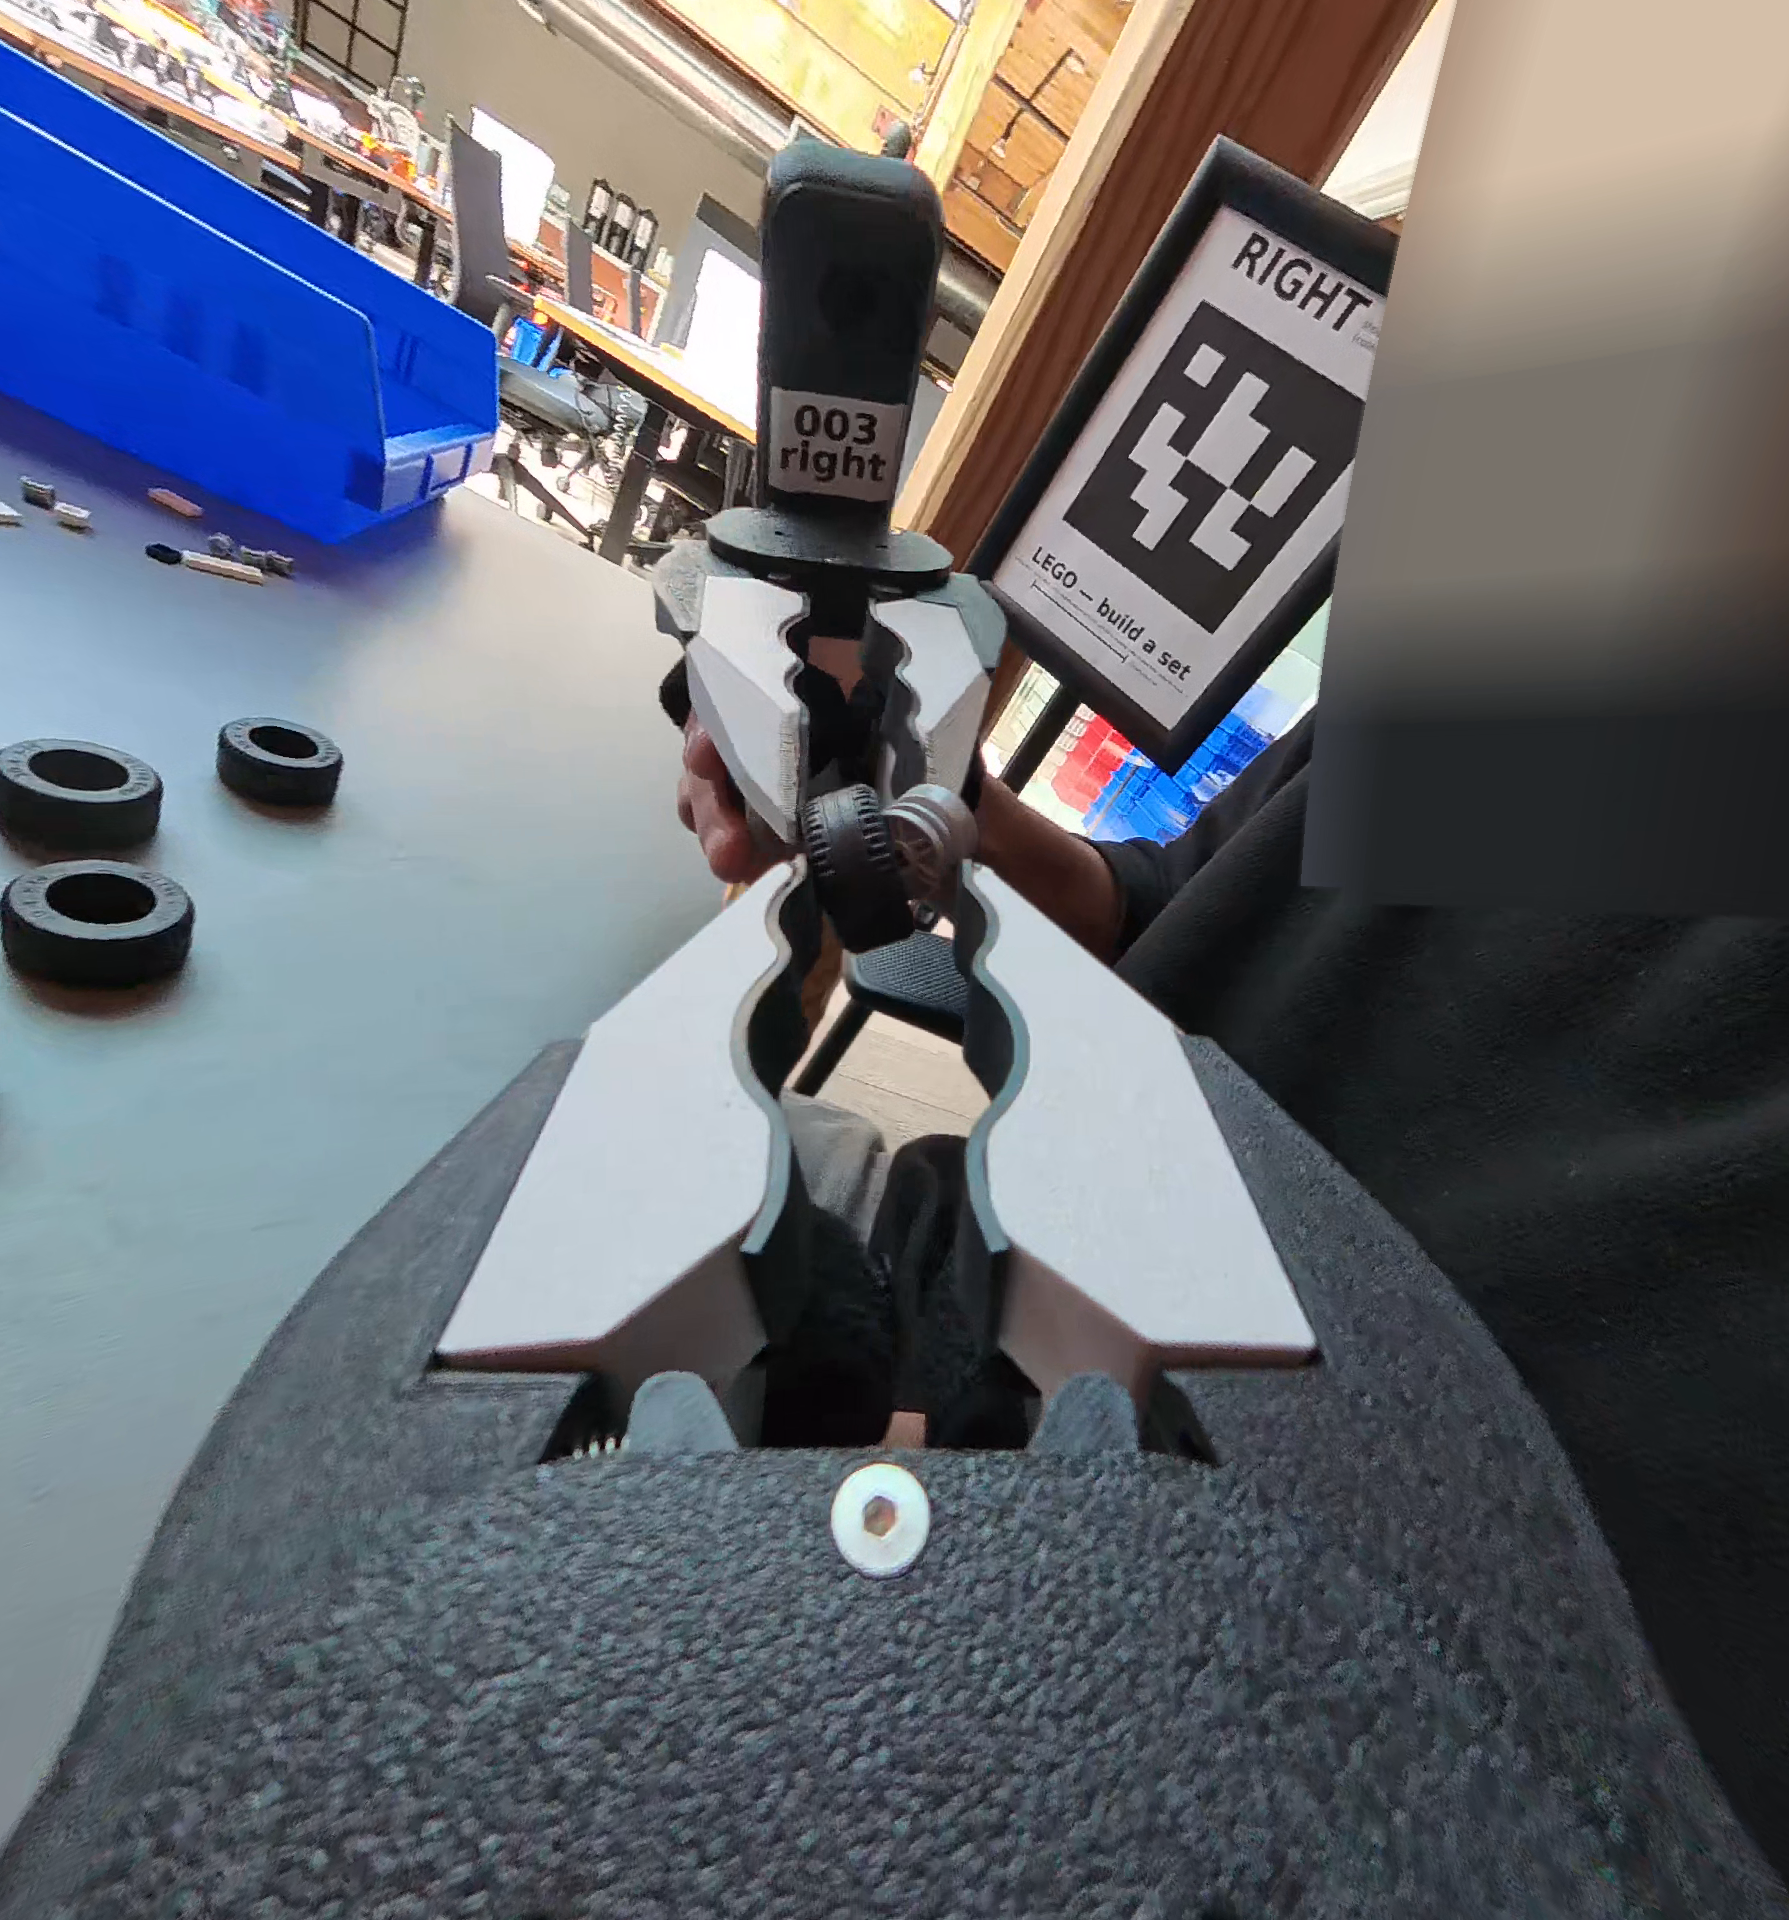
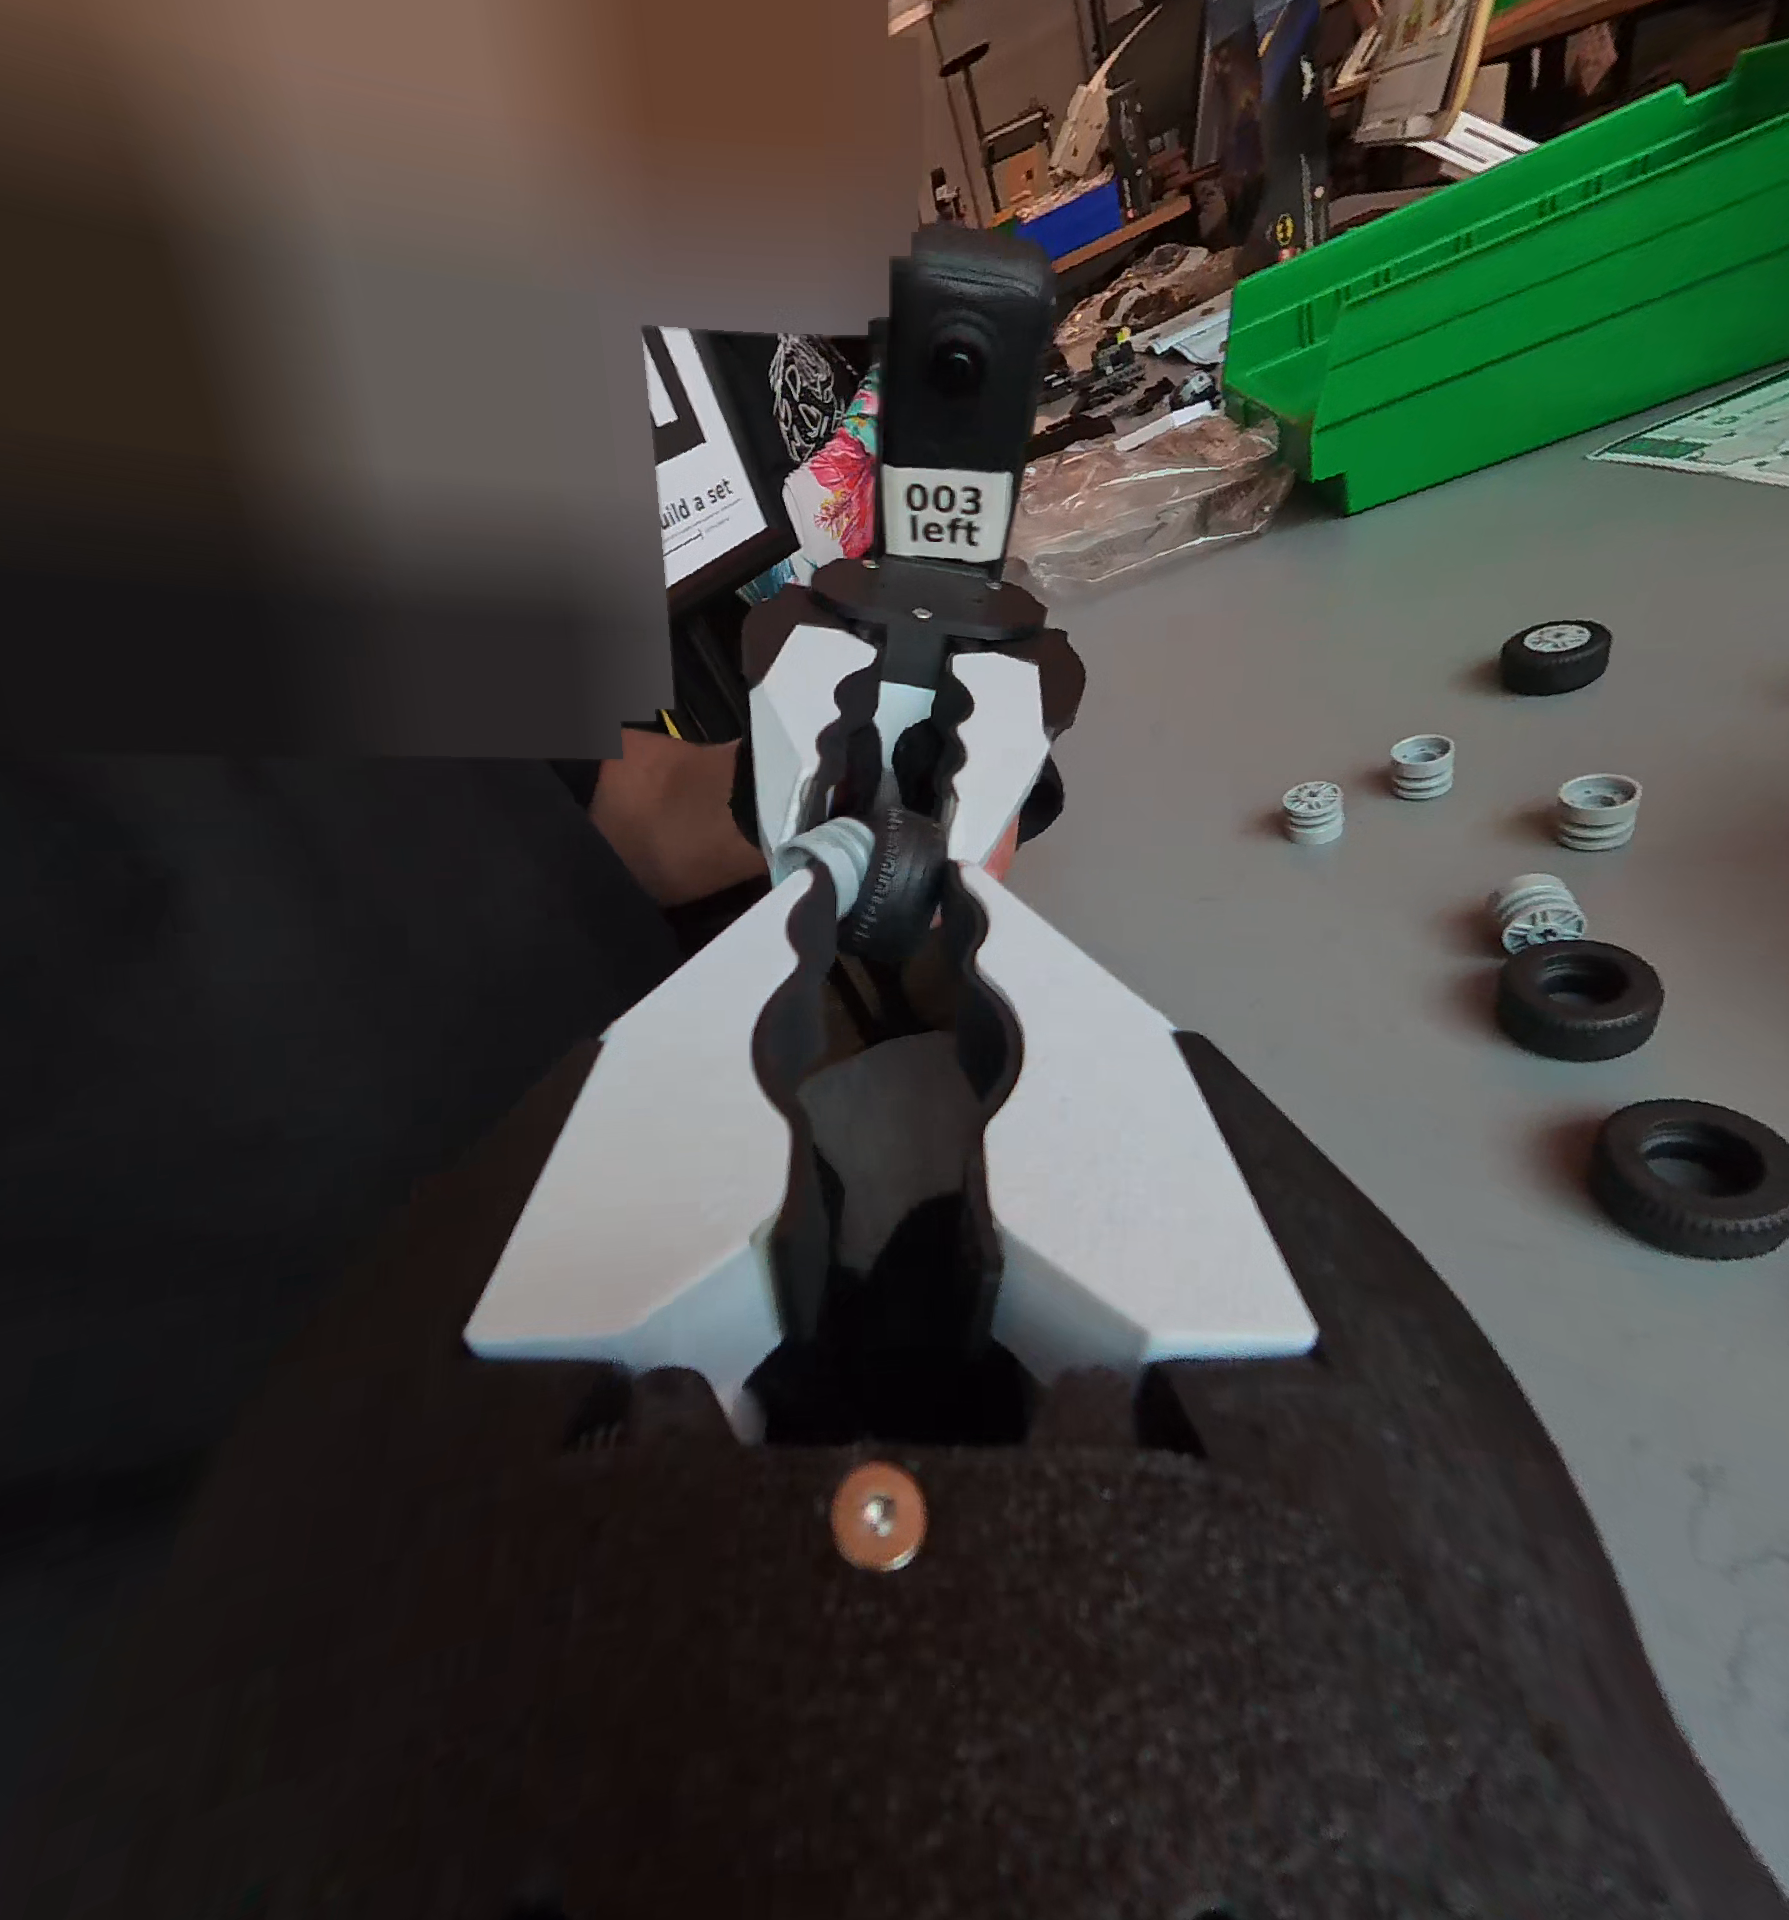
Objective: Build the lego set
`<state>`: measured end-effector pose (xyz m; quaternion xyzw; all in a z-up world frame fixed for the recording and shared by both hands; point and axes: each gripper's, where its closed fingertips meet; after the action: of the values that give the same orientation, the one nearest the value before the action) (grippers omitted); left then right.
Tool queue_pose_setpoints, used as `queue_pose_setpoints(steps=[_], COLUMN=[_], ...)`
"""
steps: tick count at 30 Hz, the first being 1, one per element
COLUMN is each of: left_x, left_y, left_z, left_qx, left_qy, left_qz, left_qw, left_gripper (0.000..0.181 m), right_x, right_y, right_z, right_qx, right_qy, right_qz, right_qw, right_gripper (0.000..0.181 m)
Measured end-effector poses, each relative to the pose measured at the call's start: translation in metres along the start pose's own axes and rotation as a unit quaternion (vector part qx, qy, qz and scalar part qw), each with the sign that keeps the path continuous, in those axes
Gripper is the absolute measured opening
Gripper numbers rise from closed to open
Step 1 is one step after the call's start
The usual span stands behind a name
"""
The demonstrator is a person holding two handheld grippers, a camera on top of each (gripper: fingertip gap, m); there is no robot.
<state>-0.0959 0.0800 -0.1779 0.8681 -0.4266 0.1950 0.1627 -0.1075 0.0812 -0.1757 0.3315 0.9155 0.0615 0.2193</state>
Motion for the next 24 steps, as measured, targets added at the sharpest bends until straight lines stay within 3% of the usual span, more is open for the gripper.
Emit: queue_pose_setpoints(steps=[4,12,17,24], left_x=[0.001,-0.014,-0.018,-0.036], left_y=[-0.001,-0.003,-0.003,0.002], left_z=[0.002,0.005,0.006,0.004], left_qx=[-0.002,-0.025,-0.056,-0.078], left_qy=[-0.003,-0.091,-0.168,-0.203], left_qz=[0.006,-0.111,-0.185,-0.284], left_qw=[1.000,0.989,0.967,0.934], left_gripper=[0.022,0.016,0.015,0.013], right_x=[0.000,0.011,0.015,0.033], right_y=[0.000,0.004,0.005,0.004], right_z=[0.004,0.009,0.010,0.009], right_qx=[-0.017,-0.031,-0.022,-0.016], right_qy=[0.008,0.014,-0.002,0.003], right_qz=[0.002,0.047,0.059,0.154], right_qw=[1.000,0.998,0.998,0.988], right_gripper=[0.020,0.018,0.015,0.009])
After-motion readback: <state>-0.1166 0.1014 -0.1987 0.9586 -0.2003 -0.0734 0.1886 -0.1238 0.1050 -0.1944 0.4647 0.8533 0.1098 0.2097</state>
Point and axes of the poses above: each gripper's, where its closed fingertips meet, y back along the fingers, z out of its underside, x = y × z across the jaws, and after that the axes turned 9 degrees about -x, right-handed
